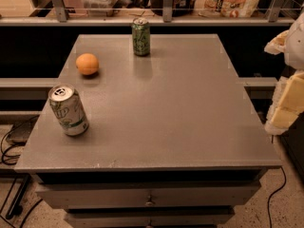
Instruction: Pick 7up can
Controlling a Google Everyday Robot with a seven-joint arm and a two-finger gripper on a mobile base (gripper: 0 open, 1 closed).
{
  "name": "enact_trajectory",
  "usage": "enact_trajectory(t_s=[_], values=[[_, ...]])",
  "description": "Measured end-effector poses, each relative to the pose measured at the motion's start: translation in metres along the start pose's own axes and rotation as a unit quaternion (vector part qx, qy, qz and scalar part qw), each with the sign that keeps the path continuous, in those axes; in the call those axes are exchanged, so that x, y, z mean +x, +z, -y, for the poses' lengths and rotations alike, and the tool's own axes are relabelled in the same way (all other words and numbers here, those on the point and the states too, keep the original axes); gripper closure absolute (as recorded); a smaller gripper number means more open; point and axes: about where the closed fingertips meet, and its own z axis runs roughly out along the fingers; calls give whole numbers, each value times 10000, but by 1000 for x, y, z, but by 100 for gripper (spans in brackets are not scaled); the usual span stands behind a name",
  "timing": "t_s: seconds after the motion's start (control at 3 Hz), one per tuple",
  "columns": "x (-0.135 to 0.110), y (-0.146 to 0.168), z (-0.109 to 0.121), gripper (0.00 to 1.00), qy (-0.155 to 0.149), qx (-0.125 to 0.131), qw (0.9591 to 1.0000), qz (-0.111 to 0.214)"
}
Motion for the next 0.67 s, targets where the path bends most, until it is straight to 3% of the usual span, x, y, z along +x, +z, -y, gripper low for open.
enact_trajectory(t_s=[0.67], values=[[-27, 1, -10, 0, -419, 2, 9990, 159]])
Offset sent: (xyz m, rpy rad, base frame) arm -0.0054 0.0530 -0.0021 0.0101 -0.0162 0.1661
